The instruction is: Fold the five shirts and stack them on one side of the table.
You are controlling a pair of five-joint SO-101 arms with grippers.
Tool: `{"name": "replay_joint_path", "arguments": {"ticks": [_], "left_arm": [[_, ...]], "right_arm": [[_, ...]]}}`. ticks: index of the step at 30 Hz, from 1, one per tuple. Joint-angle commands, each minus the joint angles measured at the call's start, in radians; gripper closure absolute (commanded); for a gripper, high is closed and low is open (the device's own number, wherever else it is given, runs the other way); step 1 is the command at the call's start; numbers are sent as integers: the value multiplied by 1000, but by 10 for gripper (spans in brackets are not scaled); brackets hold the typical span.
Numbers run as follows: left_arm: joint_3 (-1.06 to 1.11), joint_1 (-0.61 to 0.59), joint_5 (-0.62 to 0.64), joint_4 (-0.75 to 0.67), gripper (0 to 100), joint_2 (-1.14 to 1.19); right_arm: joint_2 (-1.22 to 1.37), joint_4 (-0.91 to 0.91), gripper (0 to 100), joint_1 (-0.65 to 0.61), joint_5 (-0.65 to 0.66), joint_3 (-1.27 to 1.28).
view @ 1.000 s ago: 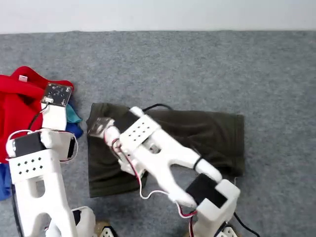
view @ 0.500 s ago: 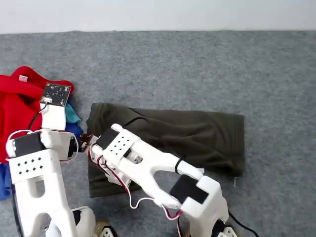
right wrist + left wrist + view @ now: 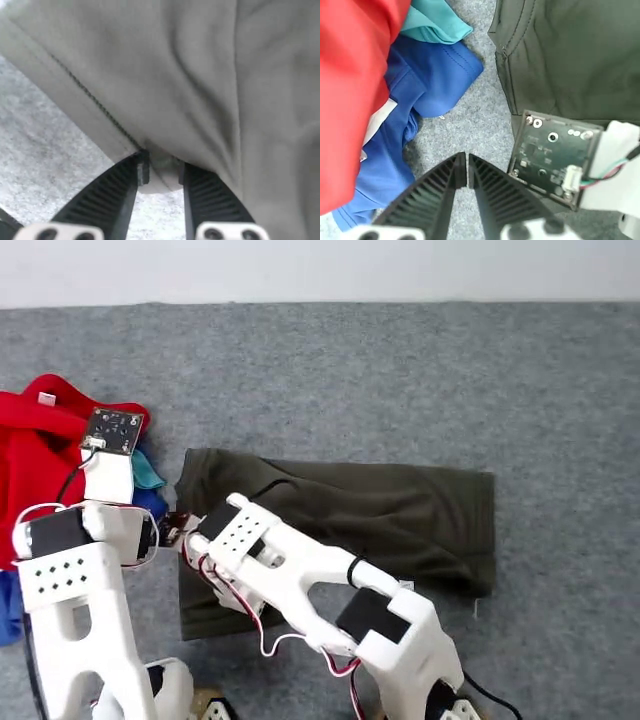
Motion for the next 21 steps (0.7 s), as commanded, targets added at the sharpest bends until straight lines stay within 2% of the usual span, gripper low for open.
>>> {"name": "replay_joint_path", "arguments": {"ticks": [1,13,21], "left_arm": [[-48,-2,9,-9,982,-37],[-45,0,9,-9,982,-37],[-45,0,9,-8,982,-37]], "right_arm": [[-81,-10,890,24,-3,-61],[-22,5,891,36,-2,-143],[76,-21,918,73,60,-149]]}}
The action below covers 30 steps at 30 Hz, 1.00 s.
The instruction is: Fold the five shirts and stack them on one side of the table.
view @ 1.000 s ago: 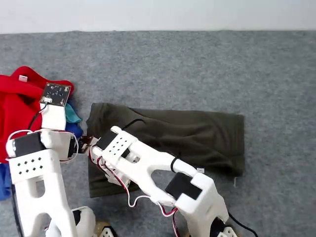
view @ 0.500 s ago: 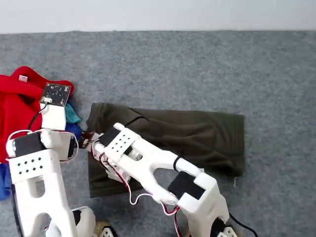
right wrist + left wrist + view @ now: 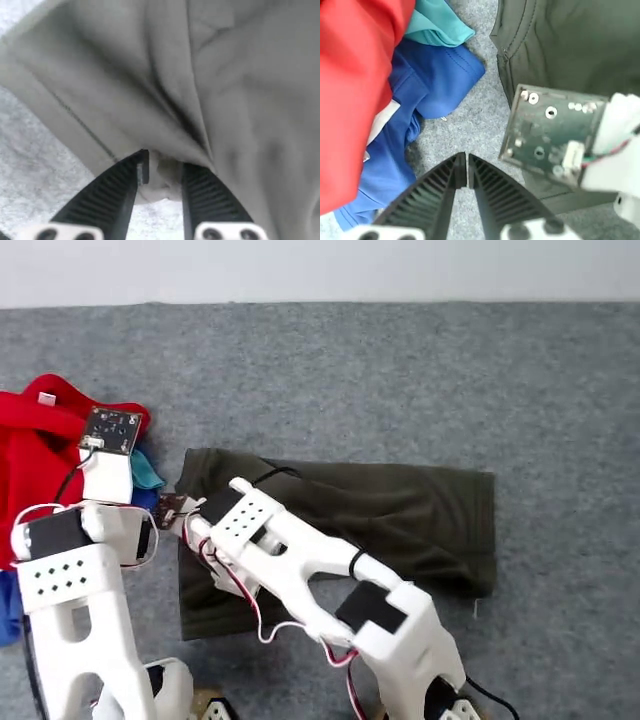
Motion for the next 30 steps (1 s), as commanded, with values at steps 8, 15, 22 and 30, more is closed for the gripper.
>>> {"name": "replay_joint_path", "arguments": {"ticks": [8,15,22,30], "left_arm": [[-41,2,9,-5,982,-31],[-42,2,9,-5,982,-31],[-42,2,9,-11,982,-31],[-42,2,9,-11,982,-31]], "right_arm": [[54,-19,947,39,15,-48],[45,36,988,38,54,-63],[-36,119,984,36,52,-98],[-7,88,877,35,49,-98]]}}
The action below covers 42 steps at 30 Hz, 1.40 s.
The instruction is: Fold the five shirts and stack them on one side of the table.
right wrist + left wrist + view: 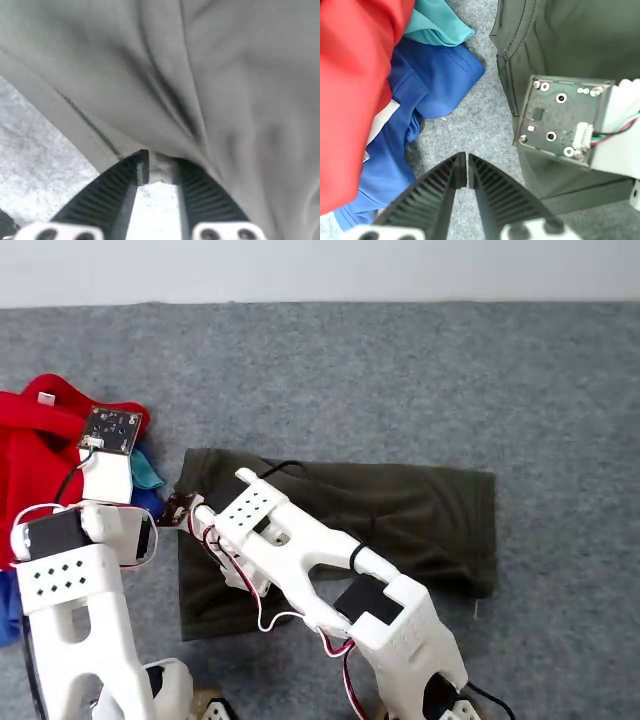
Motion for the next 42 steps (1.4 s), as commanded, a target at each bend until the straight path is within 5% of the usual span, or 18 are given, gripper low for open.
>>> {"name": "replay_joint_path", "arguments": {"ticks": [1,10,19,34,42], "left_arm": [[-42,2,9,-11,982,-28],[-42,2,9,-11,982,-28],[-42,2,9,-9,982,-28],[-42,2,9,-11,982,-28],[-44,0,9,-12,982,-28]], "right_arm": [[-18,-18,880,2,0,-46],[68,-39,881,-5,0,-51],[64,-53,989,-2,8,-49],[-120,214,990,-88,28,-52],[-119,205,990,-154,20,-48]]}}
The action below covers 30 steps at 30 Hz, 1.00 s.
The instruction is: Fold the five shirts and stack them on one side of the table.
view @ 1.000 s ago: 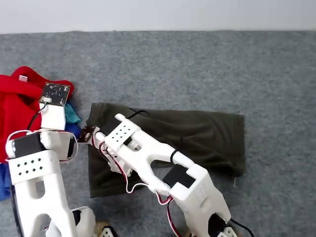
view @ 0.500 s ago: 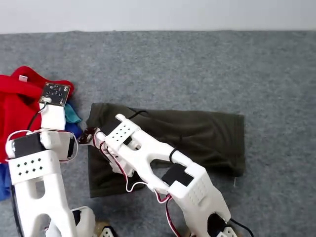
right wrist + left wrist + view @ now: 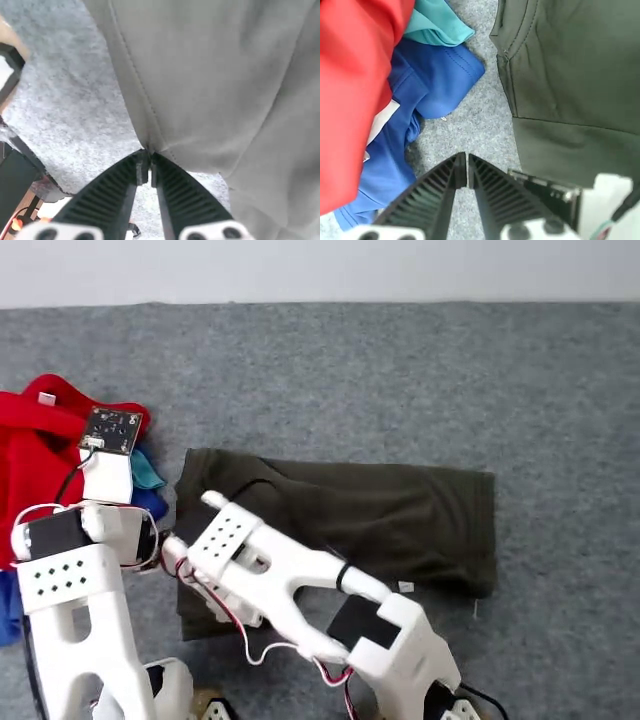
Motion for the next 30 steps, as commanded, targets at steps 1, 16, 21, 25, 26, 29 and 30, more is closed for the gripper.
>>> {"name": "replay_joint_path", "arguments": {"ticks": [1,16,21,25,26,29,30], "left_arm": [[-44,-2,9,-12,982,-28],[-229,-37,9,57,983,-29],[-260,-229,2,61,983,-28],[-259,-370,-60,72,982,-26],[-259,-399,-78,74,982,-26],[-257,-480,-120,75,982,-26],[-257,-505,-132,75,982,-23]], "right_arm": [[-59,-2,988,-8,-2,-20],[-122,58,822,18,-127,-37],[-124,25,819,30,-127,-29],[-130,-53,818,-8,-123,-23],[-125,-68,818,-25,-112,-21],[-111,-122,818,-64,-100,-8],[-104,-137,818,-76,-100,-6]]}}
